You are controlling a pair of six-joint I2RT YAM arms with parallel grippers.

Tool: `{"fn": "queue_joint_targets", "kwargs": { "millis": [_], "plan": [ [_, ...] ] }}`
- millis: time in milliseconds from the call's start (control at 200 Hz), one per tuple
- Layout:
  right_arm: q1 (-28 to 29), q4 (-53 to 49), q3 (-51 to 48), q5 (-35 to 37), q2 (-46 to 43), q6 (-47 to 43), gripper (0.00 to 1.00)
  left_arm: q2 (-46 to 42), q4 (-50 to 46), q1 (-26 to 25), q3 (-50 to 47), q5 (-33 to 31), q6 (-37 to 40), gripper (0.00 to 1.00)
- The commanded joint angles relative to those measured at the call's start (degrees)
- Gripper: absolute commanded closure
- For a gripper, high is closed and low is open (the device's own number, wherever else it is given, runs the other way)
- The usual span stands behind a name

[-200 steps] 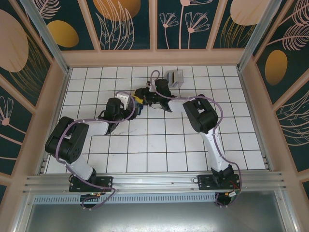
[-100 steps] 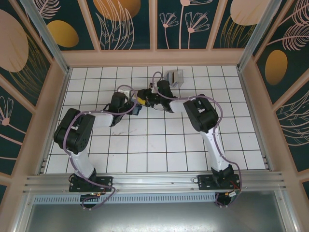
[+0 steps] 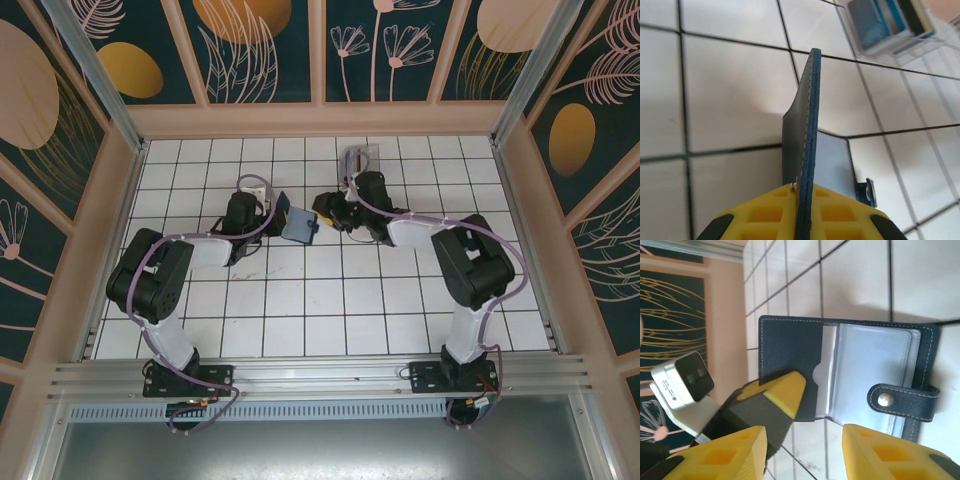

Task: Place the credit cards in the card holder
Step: Open the card holder at the center of the table.

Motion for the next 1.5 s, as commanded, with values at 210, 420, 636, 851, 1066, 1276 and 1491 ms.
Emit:
{"fn": "queue_joint_targets", "kwargs": {
  "millis": [210,420,636,851,1066,1276,1491],
  "plan": [
    [2.9,-12.3,-8.7,5.0,-5.5,-5.9,0.6,5.8,20.1,-3.4,-5.6,7.9,-21.0,0.82],
    [4.7,-14.7,-7.4,7.7,-3.0,-5.0,0.57,9.3,28.7,-3.6,-9.3,9.9,-27.6,0.83],
    [5.0,-13.3,-7.3,8.0,-1.8,-4.5,0.6,8.1,27.2,-3.6,-9.9,9.5,-25.7,0.81],
    [5.5,-14.0,-5.3,8.7,-1.0,-5.4,0.68,6.9,25.6,-3.5,-10.2,9.3,-24.4,0.8],
    [5.6,-14.4,-3.7,8.6,0.0,-5.7,0.72,7.1,25.9,-3.6,-10.5,9.6,-24.9,0.8],
    [5.6,-15.6,-2.5,9.5,1.5,-6.7,0.71,6.7,25.7,-3.6,-10.6,9.7,-24.9,0.8],
    [6.3,-17.7,-2.0,12.1,0.9,-8.1,0.64,6.4,25.7,-3.6,-11.2,9.2,-25.0,0.8]
  ]
}}
